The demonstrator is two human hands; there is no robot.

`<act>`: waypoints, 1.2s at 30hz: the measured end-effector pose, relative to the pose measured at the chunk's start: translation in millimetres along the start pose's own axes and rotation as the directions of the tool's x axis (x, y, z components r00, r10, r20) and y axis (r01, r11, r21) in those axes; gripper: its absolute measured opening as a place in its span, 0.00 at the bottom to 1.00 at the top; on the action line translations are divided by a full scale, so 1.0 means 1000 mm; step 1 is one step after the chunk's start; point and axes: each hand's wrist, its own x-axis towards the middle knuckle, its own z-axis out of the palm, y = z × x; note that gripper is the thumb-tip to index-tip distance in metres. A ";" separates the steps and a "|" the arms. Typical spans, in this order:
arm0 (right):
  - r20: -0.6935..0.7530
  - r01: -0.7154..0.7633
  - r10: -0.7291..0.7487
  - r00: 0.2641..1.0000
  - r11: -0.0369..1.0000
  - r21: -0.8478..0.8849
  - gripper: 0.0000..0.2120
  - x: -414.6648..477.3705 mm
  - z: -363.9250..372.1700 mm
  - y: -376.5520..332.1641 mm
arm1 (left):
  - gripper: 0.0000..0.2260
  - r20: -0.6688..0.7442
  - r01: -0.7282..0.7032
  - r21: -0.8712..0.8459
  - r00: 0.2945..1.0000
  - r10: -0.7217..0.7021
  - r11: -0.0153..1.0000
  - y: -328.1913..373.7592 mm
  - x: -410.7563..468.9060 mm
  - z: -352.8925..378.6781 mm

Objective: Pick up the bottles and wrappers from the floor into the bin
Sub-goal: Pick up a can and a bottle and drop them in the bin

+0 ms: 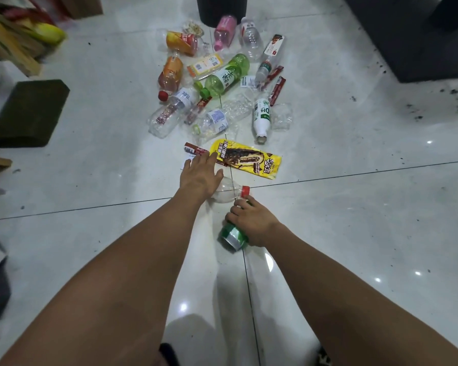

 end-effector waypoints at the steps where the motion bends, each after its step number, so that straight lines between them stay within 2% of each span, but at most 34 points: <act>1: -0.029 -0.010 0.011 1.000 0.999 0.039 0.30 0.000 -0.004 0.001 | 0.25 -0.004 0.004 -0.003 1.000 -0.004 1.000 -0.002 0.000 0.000; 6: -0.169 -0.136 0.183 0.968 0.957 0.255 0.30 -0.003 -0.039 0.027 | 0.25 -0.002 0.023 -0.031 1.000 -0.023 0.999 -0.006 0.002 -0.007; 11: -0.267 -0.282 0.371 0.889 0.905 0.318 0.37 0.007 -0.077 0.059 | 0.24 -0.014 -0.033 0.027 0.999 0.034 0.999 -0.007 0.004 -0.008; 15: -0.333 -0.342 0.449 0.829 0.879 0.333 0.35 0.015 -0.105 0.077 | 0.25 0.013 -0.064 0.042 0.998 0.064 0.997 -0.007 0.010 -0.008; 19: -0.359 -0.394 0.520 0.775 0.842 0.369 0.34 0.021 -0.112 0.081 | 0.28 0.105 -0.116 0.056 0.988 0.110 0.992 -0.002 0.010 -0.004; 23: -0.351 -0.414 0.550 0.758 0.821 0.394 0.33 0.024 -0.111 0.081 | 0.40 0.297 -0.253 0.130 0.932 0.205 0.959 0.002 0.002 0.010; 25: -0.345 -0.421 0.562 0.752 0.812 0.404 0.33 0.025 -0.109 0.081 | 0.45 0.340 -0.278 0.207 0.919 0.198 0.938 0.003 0.001 0.020; 27: -0.323 -0.433 0.591 0.739 0.785 0.444 0.35 0.025 -0.107 0.080 | 0.46 0.326 -0.266 0.307 0.932 0.162 0.914 0.007 -0.001 0.029; 29: -0.301 -0.443 0.621 0.724 0.753 0.486 0.36 0.025 -0.107 0.080 | 0.43 0.285 -0.238 0.369 0.949 0.134 0.898 0.013 -0.003 0.035; 33: -0.289 -0.463 0.654 0.699 0.722 0.514 0.35 0.022 -0.115 0.089 | 0.37 0.227 -0.223 0.350 0.962 0.148 0.910 0.018 0.000 0.023; 36: -0.301 -0.468 0.683 0.665 0.696 0.545 0.34 0.022 -0.135 0.095 | 0.33 0.113 -0.185 0.333 0.981 0.156 0.925 0.019 0.011 -0.015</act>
